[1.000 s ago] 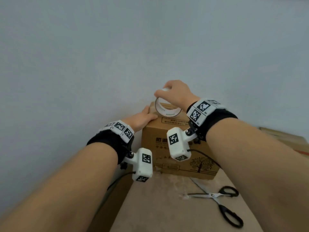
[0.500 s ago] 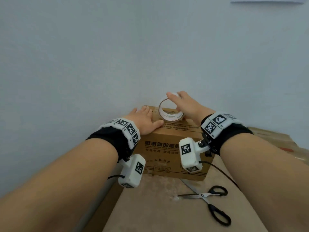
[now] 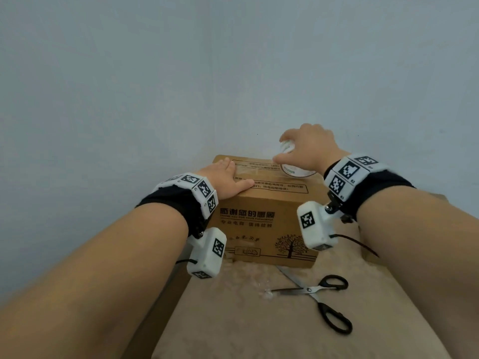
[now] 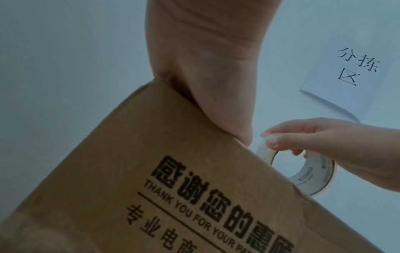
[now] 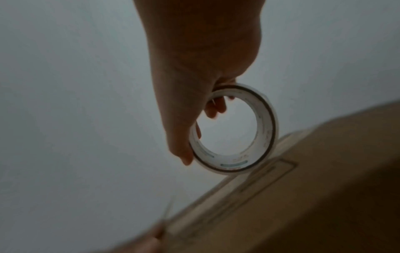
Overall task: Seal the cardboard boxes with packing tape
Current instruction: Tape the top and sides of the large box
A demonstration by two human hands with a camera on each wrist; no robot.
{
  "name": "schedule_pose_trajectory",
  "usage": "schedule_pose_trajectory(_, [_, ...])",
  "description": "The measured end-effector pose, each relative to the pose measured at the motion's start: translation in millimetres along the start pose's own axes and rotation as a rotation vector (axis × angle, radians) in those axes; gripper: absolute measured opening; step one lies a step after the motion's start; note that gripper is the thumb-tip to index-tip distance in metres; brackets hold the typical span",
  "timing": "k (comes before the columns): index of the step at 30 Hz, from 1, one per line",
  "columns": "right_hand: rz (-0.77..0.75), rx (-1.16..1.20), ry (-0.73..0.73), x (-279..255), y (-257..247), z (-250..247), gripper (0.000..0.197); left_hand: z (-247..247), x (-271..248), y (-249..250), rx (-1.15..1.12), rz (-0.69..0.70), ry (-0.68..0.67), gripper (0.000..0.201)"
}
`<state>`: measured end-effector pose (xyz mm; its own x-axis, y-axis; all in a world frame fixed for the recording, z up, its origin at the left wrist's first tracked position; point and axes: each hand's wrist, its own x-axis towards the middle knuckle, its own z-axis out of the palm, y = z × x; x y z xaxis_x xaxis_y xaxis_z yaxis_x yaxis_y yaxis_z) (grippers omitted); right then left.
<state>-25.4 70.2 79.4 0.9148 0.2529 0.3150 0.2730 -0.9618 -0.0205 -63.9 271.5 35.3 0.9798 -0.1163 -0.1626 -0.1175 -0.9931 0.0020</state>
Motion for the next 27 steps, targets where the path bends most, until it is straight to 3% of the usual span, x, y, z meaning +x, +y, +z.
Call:
schedule_pose_trajectory(4, [0.131,0.538,-0.082,-4,14,4,0.068,-3,6,6,0.050,-0.071,-0.039,0.094])
schedule_pose_trajectory(6, [0.149,0.679,-0.079,-8,19,11,0.066,-4,10,18,0.095,-0.073,-0.044,0.097])
schedule_pose_trajectory(10, [0.138,0.657,-0.052,-4,11,19,0.068,0,14,46,0.085,0.048,-0.046,0.095])
schedule_pose_trajectory(14, [0.183,0.576,-0.011,1,6,14,0.067,3,16,42,0.016,0.057,-0.008,0.094])
schedule_pose_trajectory(17, [0.157,0.323,-0.016,1,11,1,0.059,3,13,38,0.003,0.061,-0.005,0.095])
schedule_pose_trajectory(19, [0.147,0.118,-0.031,1,18,-10,0.062,3,13,41,0.003,0.071,-0.004,0.094])
schedule_pose_trajectory(22, [0.163,0.014,-0.106,1,25,-13,0.069,2,12,44,0.010,0.076,-0.004,0.093])
schedule_pose_trajectory(25, [0.156,0.143,-0.162,-1,32,-4,0.075,1,11,42,0.012,0.074,-0.022,0.092])
schedule_pose_trajectory(27, [0.238,0.485,-0.146,-12,43,-3,0.073,0,11,42,0.020,0.067,-0.031,0.092])
